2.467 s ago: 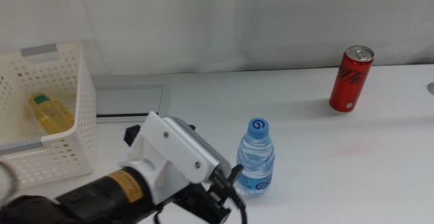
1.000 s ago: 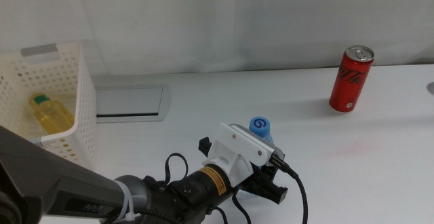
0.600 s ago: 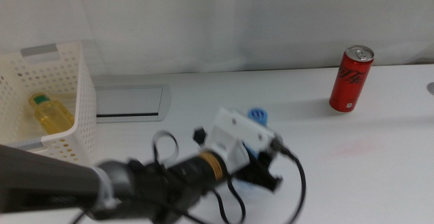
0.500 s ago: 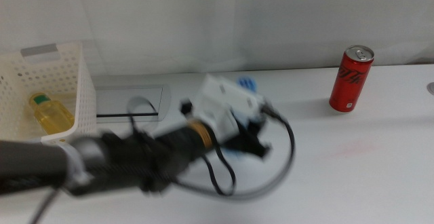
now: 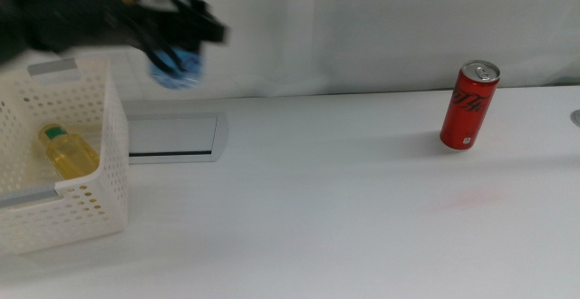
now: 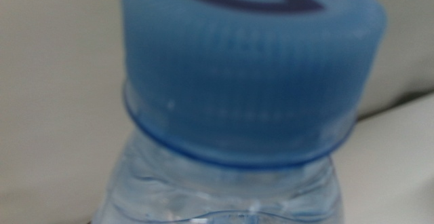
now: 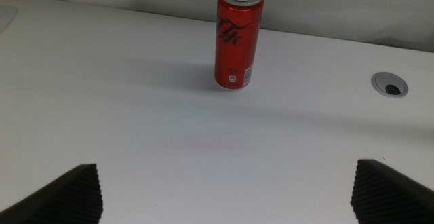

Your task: Use arms to grab the bottles and put them into the dustbin to the left of the table.

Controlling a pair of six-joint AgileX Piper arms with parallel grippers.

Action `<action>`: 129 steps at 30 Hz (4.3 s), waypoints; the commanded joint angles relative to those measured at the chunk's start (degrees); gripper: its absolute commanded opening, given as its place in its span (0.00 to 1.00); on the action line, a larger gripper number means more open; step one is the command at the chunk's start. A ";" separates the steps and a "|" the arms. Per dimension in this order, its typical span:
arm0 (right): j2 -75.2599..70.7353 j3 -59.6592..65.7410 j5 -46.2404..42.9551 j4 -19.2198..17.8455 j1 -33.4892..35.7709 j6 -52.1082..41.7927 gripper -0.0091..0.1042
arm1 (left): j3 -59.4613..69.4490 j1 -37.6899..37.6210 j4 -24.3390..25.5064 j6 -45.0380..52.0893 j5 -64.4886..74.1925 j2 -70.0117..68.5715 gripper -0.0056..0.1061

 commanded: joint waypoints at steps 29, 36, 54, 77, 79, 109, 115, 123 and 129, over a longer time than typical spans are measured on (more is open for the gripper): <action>0.13 -0.11 -1.32 -0.64 -0.35 0.07 0.99 | -8.31 23.27 10.00 -23.09 26.53 16.29 0.02; 0.13 -0.11 -1.32 -0.64 -0.35 0.07 0.99 | -8.31 23.27 10.69 -22.57 25.35 16.94 0.04; 0.13 -0.11 -1.36 -0.93 -0.35 0.07 0.99 | -8.31 23.27 10.05 -23.01 23.78 16.31 0.88; 0.13 -0.11 -1.04 -2.81 -0.35 -0.05 0.99 | -9.45 15.96 10.00 -18.27 26.40 -10.81 0.88; 0.13 -0.11 -1.04 -2.34 -0.21 -0.05 0.99 | -8.84 12.65 10.11 -17.46 26.54 -12.81 0.88; 37.43 5.23 -28.46 -39.59 -0.12 46.10 0.99 | 25.41 -22.11 8.79 -12.82 9.32 -33.94 0.88; 45.23 6.14 -25.23 -73.95 -0.12 78.70 0.99 | 25.41 -22.11 8.79 -12.03 9.11 -33.94 0.88; 51.60 4.98 -16.57 -90.21 -0.12 99.41 0.99 | 25.41 -22.11 9.01 -11.91 9.00 -33.94 0.85; 52.11 4.18 -21.22 -90.21 -0.12 96.93 0.99 | 25.41 -22.11 9.01 -11.91 8.69 -33.69 0.85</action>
